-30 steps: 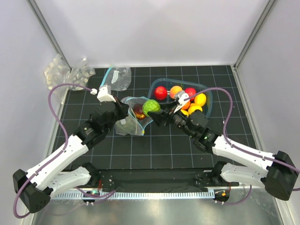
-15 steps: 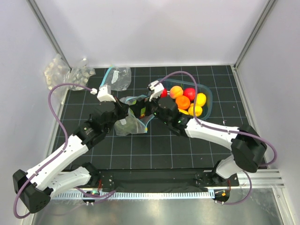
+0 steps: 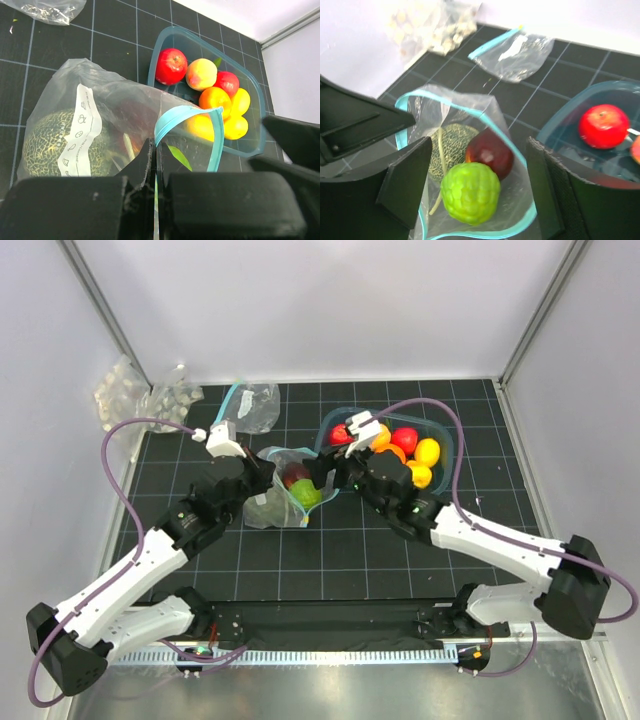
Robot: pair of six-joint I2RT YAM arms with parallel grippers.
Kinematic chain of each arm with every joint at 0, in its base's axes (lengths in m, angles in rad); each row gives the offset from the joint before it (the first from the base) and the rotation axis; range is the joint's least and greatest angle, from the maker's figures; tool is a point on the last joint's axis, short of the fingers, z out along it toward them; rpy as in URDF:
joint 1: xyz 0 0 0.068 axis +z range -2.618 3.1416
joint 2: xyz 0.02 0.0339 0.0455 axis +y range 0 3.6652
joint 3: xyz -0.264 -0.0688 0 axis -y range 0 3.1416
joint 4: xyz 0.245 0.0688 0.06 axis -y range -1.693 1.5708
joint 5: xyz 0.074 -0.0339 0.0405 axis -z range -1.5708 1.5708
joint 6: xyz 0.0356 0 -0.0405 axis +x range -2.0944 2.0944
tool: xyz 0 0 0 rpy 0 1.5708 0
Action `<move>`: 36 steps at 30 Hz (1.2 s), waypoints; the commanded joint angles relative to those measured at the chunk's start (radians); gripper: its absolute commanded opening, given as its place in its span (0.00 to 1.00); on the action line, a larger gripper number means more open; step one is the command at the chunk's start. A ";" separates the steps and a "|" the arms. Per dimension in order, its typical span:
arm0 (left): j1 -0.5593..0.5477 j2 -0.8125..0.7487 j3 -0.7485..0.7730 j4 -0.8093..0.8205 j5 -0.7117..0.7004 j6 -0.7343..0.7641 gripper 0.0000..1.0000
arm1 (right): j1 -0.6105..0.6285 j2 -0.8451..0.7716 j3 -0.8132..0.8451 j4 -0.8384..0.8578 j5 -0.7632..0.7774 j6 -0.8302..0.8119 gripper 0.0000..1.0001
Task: Place the food in the zip-top bag and seal the zipper
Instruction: Place the fake fruit in the zipper food storage bag, then adjust the zipper food storage bag at the center of the board.
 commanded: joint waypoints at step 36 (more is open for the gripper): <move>0.002 -0.042 0.025 -0.043 -0.160 0.011 0.00 | 0.035 0.290 0.430 -0.824 0.114 0.276 0.01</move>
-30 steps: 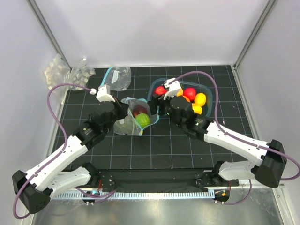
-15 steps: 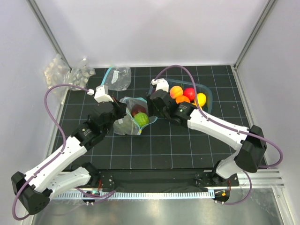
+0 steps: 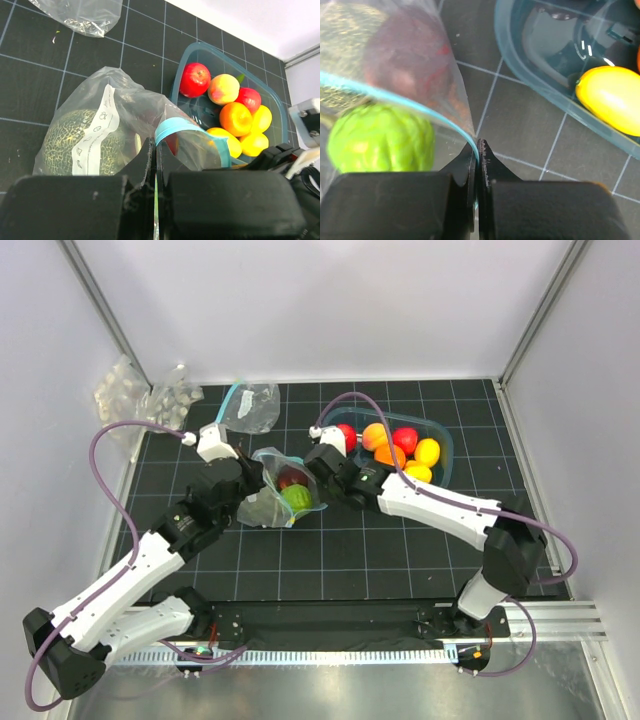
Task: Place the food in the zip-top bag and seal the zipper
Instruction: Adjust the zipper food storage bag at the center of the board.
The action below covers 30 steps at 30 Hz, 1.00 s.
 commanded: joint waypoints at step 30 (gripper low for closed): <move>0.003 -0.012 0.019 0.076 0.205 -0.017 0.00 | 0.006 -0.360 -0.179 0.271 -0.053 -0.098 0.05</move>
